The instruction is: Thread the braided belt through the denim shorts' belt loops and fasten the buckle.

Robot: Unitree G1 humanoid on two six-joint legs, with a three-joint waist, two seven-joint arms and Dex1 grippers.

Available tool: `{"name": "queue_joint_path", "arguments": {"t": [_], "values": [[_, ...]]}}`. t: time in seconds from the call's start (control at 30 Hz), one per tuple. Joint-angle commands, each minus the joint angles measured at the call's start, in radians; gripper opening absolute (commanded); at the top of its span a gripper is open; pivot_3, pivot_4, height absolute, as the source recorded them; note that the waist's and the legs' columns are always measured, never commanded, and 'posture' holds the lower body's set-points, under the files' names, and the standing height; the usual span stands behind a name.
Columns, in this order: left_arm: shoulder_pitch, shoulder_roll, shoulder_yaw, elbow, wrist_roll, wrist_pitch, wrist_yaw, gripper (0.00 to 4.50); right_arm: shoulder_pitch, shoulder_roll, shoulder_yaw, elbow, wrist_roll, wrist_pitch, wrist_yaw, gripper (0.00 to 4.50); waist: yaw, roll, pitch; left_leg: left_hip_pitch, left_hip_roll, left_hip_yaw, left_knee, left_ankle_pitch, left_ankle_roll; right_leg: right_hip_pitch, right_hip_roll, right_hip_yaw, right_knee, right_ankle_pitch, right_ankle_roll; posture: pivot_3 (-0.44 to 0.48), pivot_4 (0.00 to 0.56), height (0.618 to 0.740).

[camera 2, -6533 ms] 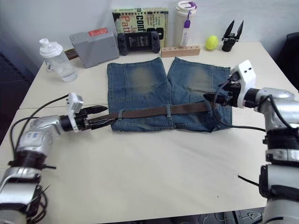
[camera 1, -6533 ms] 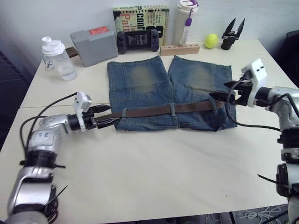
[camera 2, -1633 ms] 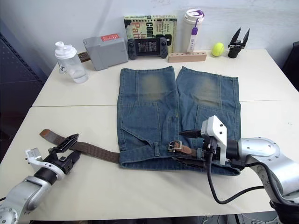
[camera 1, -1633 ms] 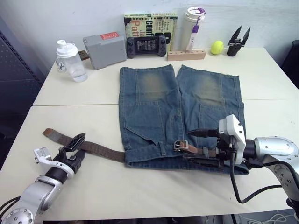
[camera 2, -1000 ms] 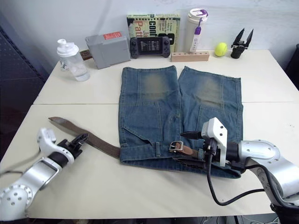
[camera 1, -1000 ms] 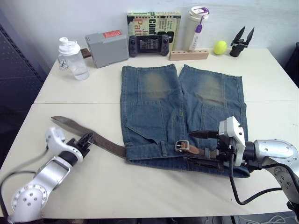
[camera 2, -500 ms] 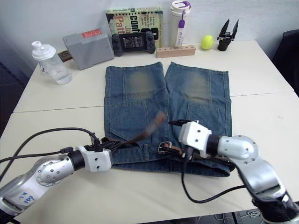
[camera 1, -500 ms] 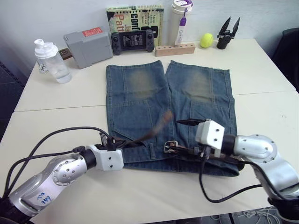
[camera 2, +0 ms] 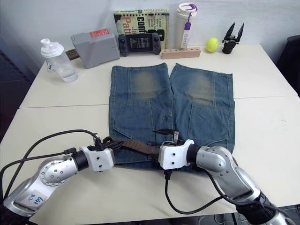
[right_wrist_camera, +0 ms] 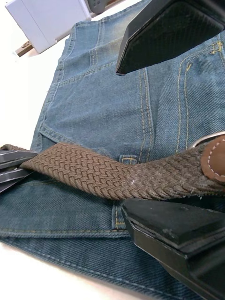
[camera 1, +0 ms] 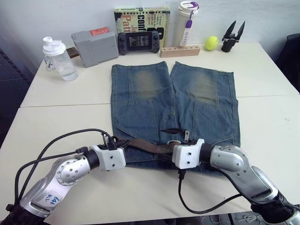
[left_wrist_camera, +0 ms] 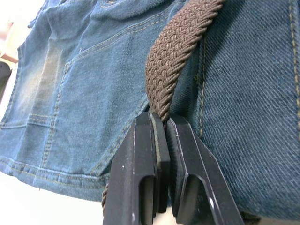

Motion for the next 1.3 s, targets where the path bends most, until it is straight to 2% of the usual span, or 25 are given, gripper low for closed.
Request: {"name": "queue_joint_path", "arguments": {"t": [0.03,0.1,0.23,0.27,0.3,0.53,0.63,0.77,1.3], "values": [[0.028,-0.027,0.048,-0.007,0.014,0.002,-0.009,0.00,0.017,-0.011,-0.062,-0.021,0.009,-0.023,-0.004,3.66,0.002,0.000,0.000,0.000,0.000,0.000,0.000,0.000,0.000,0.000,0.000,0.000,0.000,0.000,0.000,0.000,0.150,0.731],[0.036,-0.044,0.061,-0.006,0.013,0.001,-0.015,0.00,0.031,-0.022,-0.086,-0.034,0.017,-0.010,0.005,2.87,0.005,0.000,0.000,0.000,0.000,0.000,0.000,0.000,0.000,0.000,0.000,0.000,0.000,0.000,0.000,0.000,0.150,0.731],[0.046,-0.076,0.086,-0.006,0.007,0.000,-0.027,0.00,0.047,-0.034,-0.119,-0.034,0.015,-0.004,0.014,0.78,0.006,0.000,0.000,0.000,0.000,0.000,0.000,0.000,0.000,0.000,0.000,0.000,0.000,0.000,0.000,0.000,0.150,0.731],[0.047,-0.081,0.089,-0.003,0.010,-0.005,-0.032,0.00,0.048,-0.036,-0.122,-0.028,0.013,-0.004,0.016,0.37,0.006,0.000,0.000,0.000,0.000,-0.001,0.001,0.000,0.000,0.000,0.000,0.000,0.001,0.000,0.000,0.000,0.150,0.731],[0.049,-0.091,0.095,-0.002,0.005,-0.005,-0.034,0.00,0.049,-0.035,-0.122,-0.024,0.009,-0.006,0.016,0.17,0.006,0.000,0.000,0.000,0.000,-0.001,0.001,0.000,0.000,0.000,0.000,0.000,0.001,0.000,0.000,0.000,0.150,0.731],[0.044,-0.120,0.110,0.005,0.012,0.007,-0.057,0.00,0.064,-0.005,-0.164,-0.067,0.091,0.056,0.026,0.17,0.007,0.000,0.000,0.000,0.000,-0.001,0.001,0.000,0.000,0.001,0.000,0.000,0.001,0.000,0.000,0.000,0.150,0.731],[0.048,-0.139,0.120,-0.010,-0.006,0.016,-0.068,0.00,0.100,-0.021,-0.202,-0.113,0.175,0.077,0.065,0.96,0.008,0.000,0.000,0.000,0.000,-0.002,0.001,0.000,0.000,0.001,0.000,0.000,0.001,0.000,0.000,0.000,0.150,0.731],[0.062,-0.165,0.142,-0.029,-0.029,0.024,-0.082,0.00,0.137,-0.046,-0.196,-0.154,0.194,0.080,0.102,2.75,0.007,-0.001,-0.001,0.000,0.000,-0.006,0.001,0.000,0.001,0.001,0.000,-0.001,0.000,0.000,0.000,0.000,0.150,0.731],[0.076,-0.205,0.176,-0.057,-0.043,0.035,-0.118,0.00,0.133,-0.029,-0.140,-0.066,0.041,0.046,0.033,2.75,0.007,-0.002,-0.001,0.000,0.000,-0.007,0.001,0.000,0.001,0.002,0.000,-0.001,0.001,0.000,0.000,0.000,0.150,0.731]]}}
